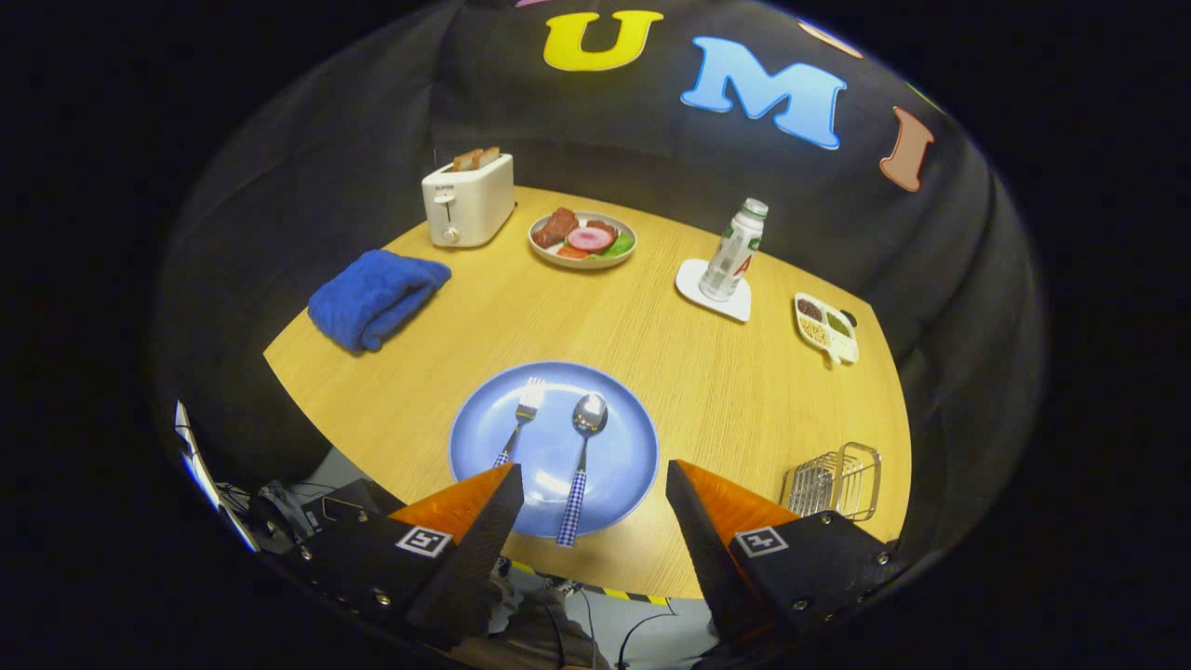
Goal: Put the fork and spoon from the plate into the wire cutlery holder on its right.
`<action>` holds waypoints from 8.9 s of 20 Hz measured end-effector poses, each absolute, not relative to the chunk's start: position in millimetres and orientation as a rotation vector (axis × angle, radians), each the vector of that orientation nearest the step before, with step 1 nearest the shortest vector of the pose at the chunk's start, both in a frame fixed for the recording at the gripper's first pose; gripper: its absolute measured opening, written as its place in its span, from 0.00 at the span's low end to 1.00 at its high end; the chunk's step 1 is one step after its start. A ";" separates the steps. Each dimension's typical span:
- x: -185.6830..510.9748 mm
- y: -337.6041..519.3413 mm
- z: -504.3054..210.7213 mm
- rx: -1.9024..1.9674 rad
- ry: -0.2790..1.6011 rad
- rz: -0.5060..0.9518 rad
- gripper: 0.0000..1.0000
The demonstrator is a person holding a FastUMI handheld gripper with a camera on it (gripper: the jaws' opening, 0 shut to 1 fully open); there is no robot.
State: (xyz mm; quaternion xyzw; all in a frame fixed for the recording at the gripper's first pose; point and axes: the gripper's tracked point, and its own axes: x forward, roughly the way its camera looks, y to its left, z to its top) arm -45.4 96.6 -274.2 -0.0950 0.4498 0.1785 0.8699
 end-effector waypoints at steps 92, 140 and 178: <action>-36.4 -204.6 -272.6 -0.342 2.091 0.375 0.00; -6.1 -118.8 -236.8 -0.356 1.846 0.331 0.24; -57.5 157.8 -325.3 -0.098 1.800 0.461 0.24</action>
